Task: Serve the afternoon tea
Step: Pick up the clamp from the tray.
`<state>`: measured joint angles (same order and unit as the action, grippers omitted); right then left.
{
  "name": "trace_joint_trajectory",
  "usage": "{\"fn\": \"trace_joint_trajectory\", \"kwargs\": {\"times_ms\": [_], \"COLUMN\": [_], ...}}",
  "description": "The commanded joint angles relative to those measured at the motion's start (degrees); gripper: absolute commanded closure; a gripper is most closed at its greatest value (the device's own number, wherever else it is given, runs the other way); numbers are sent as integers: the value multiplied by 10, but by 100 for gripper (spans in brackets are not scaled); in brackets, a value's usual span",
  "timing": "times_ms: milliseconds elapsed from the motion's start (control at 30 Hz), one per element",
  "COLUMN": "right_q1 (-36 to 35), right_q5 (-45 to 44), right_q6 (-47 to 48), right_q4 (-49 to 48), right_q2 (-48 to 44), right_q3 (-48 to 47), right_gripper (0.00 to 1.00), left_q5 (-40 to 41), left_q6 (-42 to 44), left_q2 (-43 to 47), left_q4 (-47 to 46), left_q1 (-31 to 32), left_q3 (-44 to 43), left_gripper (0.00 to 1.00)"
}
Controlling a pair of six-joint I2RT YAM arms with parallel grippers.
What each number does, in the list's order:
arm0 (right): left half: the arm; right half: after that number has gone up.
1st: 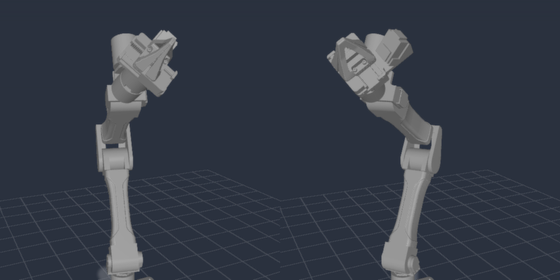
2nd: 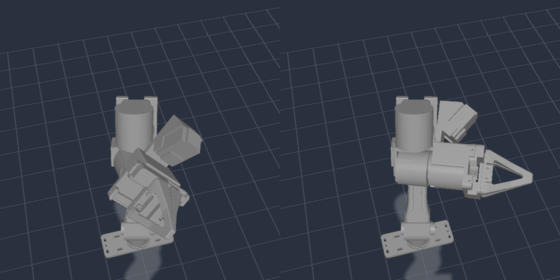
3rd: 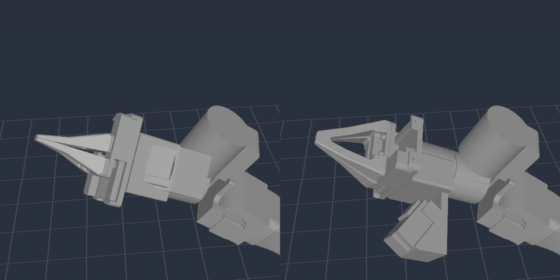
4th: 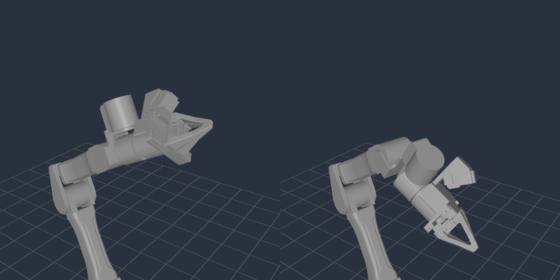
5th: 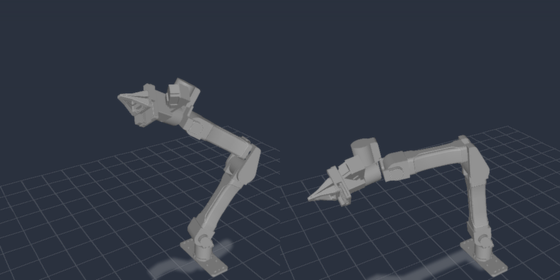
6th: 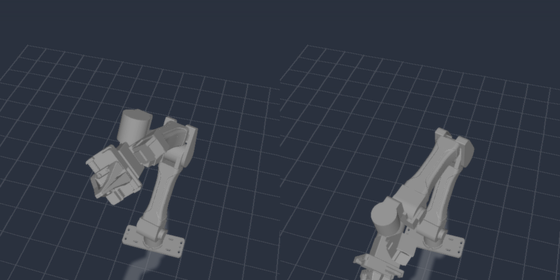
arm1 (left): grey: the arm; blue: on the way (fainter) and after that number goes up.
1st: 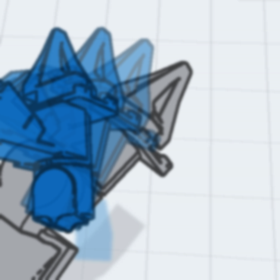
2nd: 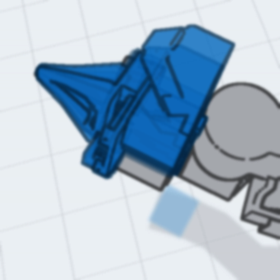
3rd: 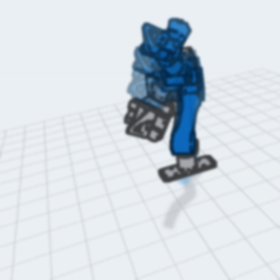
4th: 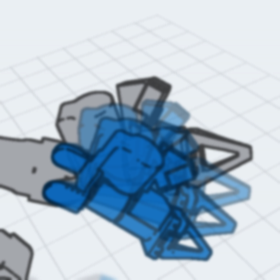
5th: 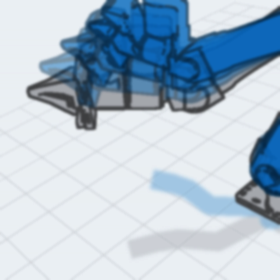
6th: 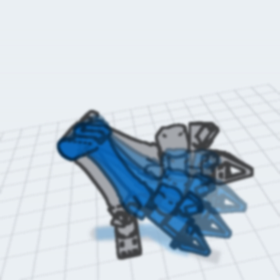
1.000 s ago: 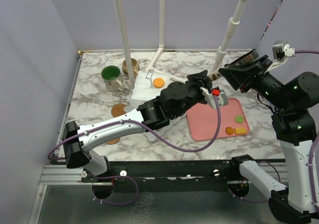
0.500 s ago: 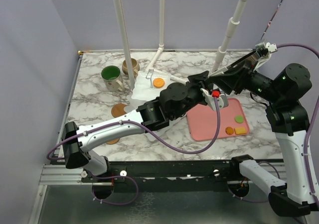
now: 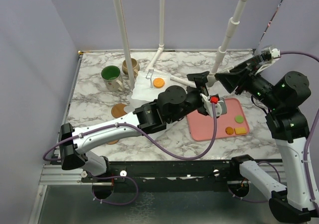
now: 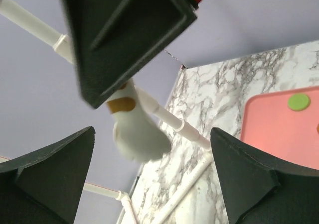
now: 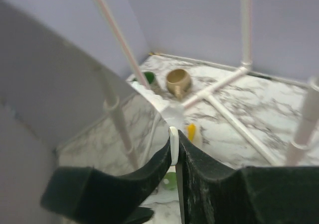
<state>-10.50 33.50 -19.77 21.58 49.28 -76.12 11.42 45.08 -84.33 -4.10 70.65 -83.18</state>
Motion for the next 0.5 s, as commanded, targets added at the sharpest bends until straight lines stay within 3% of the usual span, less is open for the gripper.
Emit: {"fn": "trace_joint_trajectory", "kwargs": {"times_ms": [0,200,333,467], "right_q1": [1,1,1,1], "right_q5": [-204,-480,-543,-585], "right_q6": [52,55,31,-4], "right_q4": [83,157,150,144], "right_q2": [5,17,2,-3], "right_q3": [32,107,165,203], "right_gripper": [73,76,76,76], "left_q5": [17,13,17,95], "left_q6": [-56,-149,-155,-189], "left_q2": [22,50,83,115], "left_q4": [33,79,110,129], "left_q1": [3,-4,-5,-19], "left_q3": [2,-29,-42,-62], "left_gripper": [1,1,1,1]}}
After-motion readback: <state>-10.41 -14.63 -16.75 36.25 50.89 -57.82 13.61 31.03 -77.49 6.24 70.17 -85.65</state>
